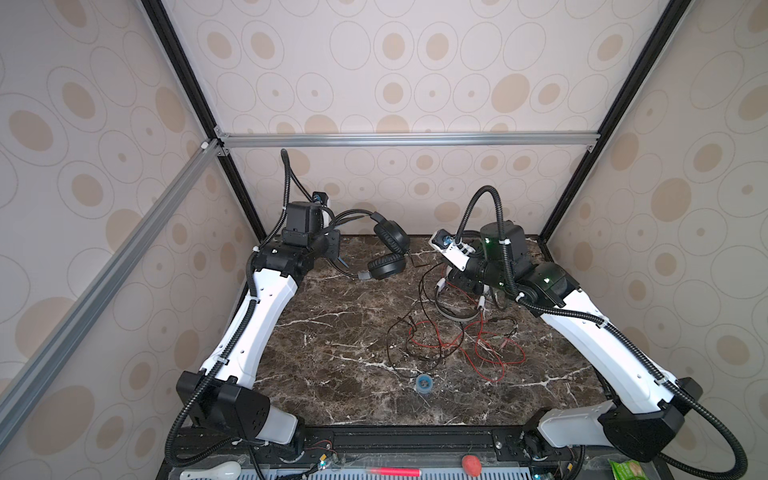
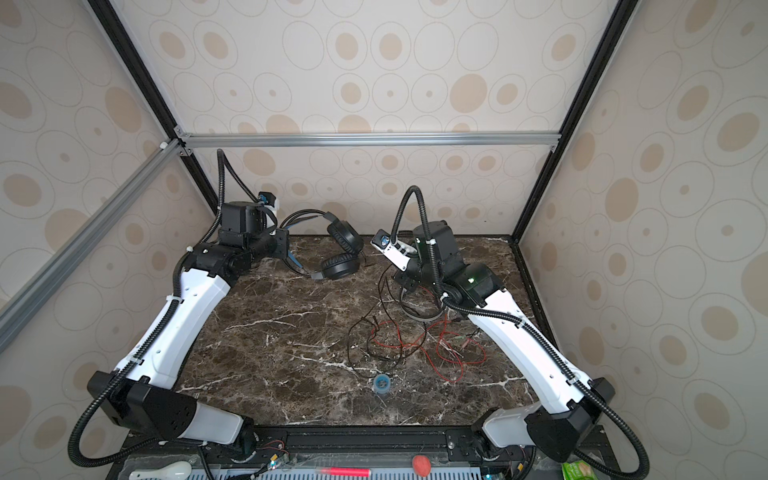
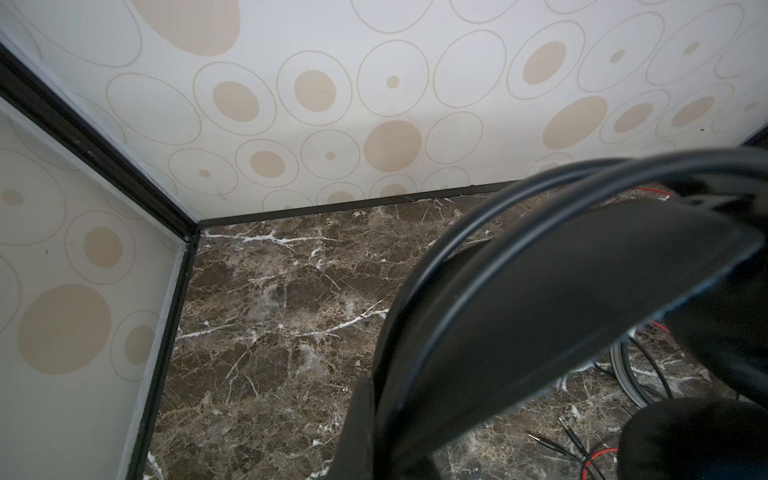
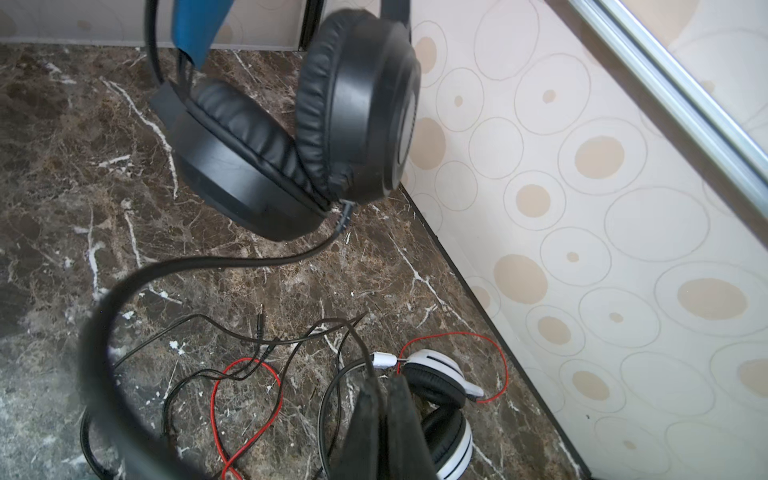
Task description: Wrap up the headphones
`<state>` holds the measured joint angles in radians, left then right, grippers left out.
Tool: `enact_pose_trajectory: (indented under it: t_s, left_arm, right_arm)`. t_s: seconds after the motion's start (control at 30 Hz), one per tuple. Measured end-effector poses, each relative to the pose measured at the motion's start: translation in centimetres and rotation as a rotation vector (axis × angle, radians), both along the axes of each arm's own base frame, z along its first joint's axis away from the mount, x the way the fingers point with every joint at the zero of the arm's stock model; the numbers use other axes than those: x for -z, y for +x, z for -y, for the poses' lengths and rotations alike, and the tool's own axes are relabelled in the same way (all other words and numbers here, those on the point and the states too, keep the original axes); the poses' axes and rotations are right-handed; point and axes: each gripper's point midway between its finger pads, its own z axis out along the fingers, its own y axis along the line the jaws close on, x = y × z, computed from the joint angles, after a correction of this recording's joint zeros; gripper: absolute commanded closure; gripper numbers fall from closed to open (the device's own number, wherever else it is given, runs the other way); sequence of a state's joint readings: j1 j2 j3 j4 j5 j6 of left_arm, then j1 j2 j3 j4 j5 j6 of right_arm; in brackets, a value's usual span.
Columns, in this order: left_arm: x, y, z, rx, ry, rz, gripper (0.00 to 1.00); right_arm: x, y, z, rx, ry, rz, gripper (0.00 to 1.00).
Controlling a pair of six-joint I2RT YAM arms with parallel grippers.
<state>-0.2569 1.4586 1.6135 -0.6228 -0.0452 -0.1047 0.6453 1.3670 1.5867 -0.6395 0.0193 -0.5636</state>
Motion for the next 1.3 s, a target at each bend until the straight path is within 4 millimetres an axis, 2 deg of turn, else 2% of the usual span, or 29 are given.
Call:
enact_pose_trajectory:
  t_s: [0.17,0.3,0.4,0.57,0.73,0.97,1.13,1.3]
  left_arm:
    - [0.4,-0.3,1.4,0.058,0.060,0.000,1.00]
    - [0.9,-0.9,3.1,0.113,0.102,-0.004,1.00]
    - [1.5,-1.5,4.8,0.173,0.142,-0.010,1.00]
    - [2.8,-3.2,8.3,0.293,0.206,-0.034,1.00]
    - [4.1,-4.3,10.0,0.359,0.219,-0.064,1.00]
    - [5.9,-5.7,11.7,0.448,0.196,-0.112,1.00]
    - [7.7,-7.0,12.7,0.507,0.174,-0.159,1.00]
    - [7.2,-7.9,13.2,0.538,0.122,-0.159,1.00]
  right_arm:
    - [0.5,-0.2,-2.2,-0.072,-0.094,0.003,1.00]
    - [0.8,0.2,-3.2,-0.091,-0.139,-0.002,1.00]
    - [0.3,1.2,-3.5,-0.069,-0.161,0.012,1.00]
    - [0.1,3.4,-3.4,0.016,-0.188,0.035,0.94]
    - [0.6,4.9,-3.3,0.089,-0.199,0.025,0.85]
    - [1.3,6.1,-3.0,0.172,-0.196,0.010,0.58]
    - [1.2,6.6,-2.5,0.217,-0.165,-0.004,0.53]
    - [0.5,7.8,-0.6,0.290,-0.086,-0.049,0.39]
